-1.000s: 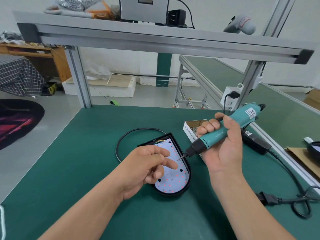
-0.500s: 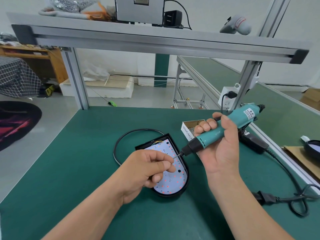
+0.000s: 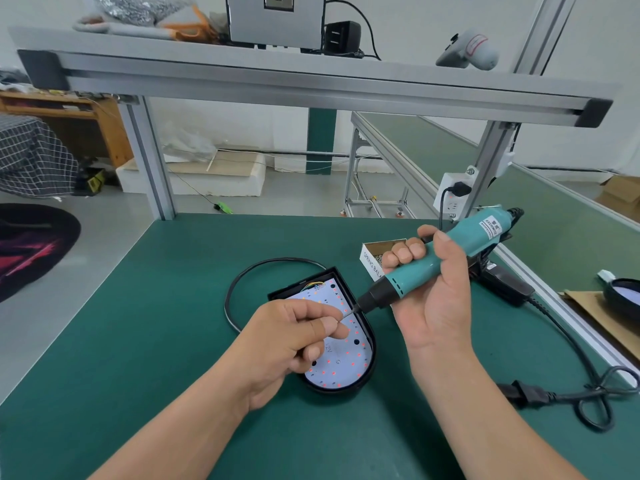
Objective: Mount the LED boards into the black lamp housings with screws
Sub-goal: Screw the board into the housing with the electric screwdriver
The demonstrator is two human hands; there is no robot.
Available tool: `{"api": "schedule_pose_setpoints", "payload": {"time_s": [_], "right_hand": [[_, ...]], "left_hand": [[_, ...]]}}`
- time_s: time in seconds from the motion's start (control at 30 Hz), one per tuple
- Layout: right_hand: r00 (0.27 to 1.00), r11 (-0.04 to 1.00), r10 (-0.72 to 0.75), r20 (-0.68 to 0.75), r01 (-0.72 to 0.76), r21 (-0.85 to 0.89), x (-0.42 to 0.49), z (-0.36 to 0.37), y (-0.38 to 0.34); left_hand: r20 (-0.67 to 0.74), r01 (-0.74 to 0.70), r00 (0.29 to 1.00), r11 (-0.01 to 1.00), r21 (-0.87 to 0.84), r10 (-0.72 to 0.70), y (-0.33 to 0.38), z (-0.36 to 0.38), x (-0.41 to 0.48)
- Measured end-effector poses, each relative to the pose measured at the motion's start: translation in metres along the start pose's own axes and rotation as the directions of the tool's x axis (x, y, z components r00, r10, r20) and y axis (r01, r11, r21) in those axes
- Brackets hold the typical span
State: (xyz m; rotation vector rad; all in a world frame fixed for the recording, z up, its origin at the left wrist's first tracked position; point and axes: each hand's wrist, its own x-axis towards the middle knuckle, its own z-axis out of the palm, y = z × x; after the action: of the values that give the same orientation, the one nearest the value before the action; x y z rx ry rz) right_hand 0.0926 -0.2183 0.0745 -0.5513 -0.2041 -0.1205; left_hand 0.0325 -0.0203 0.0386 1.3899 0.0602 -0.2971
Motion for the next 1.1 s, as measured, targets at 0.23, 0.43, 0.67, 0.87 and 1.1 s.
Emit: {"api": "schedule_pose_setpoints", "payload": {"time_s": [0.23, 0.43, 0.67, 0.87, 1.1], "right_hand": [[1.0, 1.0, 0.001, -0.008, -0.001, -0.014, -0.0015, 0.0011, 0.0026], [1.0, 1.0, -0.003, -0.015, 0.002, -0.013, -0.0013, 0.0009, 0.002], [1.0, 1.0, -0.001, -0.013, 0.001, -0.013, -0.0014, 0.0013, 0.0025], [1.0, 1.0, -0.001, -0.005, 0.001, -0.01, -0.002, 0.0017, 0.0026], [1.0, 0.999, -0.004, 0.015, 0.004, -0.045, -0.0018, 0.0018, 0.003]], "left_hand": [[0.005, -0.012, 1.0, 1.0, -0.02, 0.013, -0.0017, -0.0003, 0.001], [0.019, -0.027, 0.999, 0.999, -0.018, 0.027, -0.0018, -0.0003, 0.0008], [0.015, -0.03, 0.999, 1.0, -0.009, 0.03, -0.0016, 0.0002, 0.001], [0.014, -0.03, 0.999, 1.0, -0.009, 0.03, -0.0018, 0.0011, 0.0012], [-0.01, -0.04, 0.999, 0.999, -0.014, 0.04, -0.0034, 0.0015, 0.0016]]}}
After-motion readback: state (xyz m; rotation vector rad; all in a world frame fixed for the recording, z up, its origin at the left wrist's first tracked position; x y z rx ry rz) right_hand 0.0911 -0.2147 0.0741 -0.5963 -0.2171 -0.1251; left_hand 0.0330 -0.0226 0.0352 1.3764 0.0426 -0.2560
